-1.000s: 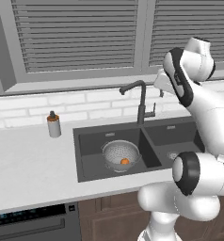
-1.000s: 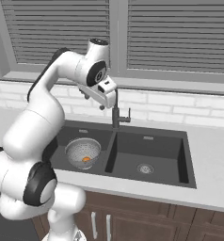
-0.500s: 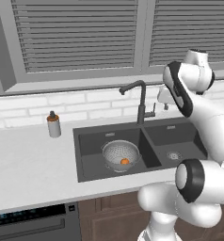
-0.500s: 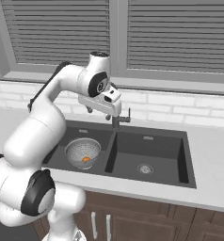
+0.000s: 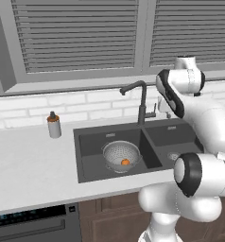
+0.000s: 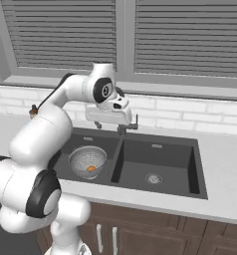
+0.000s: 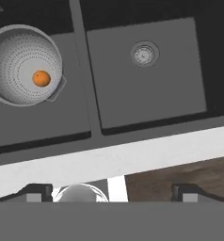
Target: Put the colander in the sink, put the tangerine in the colander, and turn on the sink faucet and pour water over the colander.
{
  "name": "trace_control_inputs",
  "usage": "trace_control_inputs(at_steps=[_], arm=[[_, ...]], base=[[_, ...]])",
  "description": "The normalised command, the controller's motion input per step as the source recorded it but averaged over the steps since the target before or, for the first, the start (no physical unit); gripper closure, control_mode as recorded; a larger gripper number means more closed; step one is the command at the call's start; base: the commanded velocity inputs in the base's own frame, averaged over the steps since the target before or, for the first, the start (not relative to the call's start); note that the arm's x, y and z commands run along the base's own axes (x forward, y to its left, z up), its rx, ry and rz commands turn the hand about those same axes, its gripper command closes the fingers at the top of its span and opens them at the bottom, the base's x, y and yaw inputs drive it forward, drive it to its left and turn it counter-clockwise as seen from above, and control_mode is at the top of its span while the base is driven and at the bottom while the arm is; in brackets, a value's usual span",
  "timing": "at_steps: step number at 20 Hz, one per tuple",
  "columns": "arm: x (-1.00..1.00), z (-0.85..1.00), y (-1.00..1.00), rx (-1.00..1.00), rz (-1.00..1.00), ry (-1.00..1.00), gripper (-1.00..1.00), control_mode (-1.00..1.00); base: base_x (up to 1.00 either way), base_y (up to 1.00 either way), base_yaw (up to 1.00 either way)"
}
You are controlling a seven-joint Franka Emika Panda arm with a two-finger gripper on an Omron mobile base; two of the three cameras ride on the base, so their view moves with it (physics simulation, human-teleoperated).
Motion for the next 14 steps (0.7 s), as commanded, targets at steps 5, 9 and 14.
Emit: trace_control_inputs(at_steps=[5, 9, 14], arm=[[0.24, -0.14, -0.46, 0.00, 0.28, -0.06, -1.00, -1.00], [0.29, -0.31, -0.29, 0.00, 0.44, -0.40, -1.00, -1.00], [0.08, -0.29, -0.07, 0.02, 0.39, -0.73, -1.00, -1.00]], base=[[0.00, 0.00, 0.00], [0.00, 0.00, 0.00], [0.00, 0.00, 0.00]])
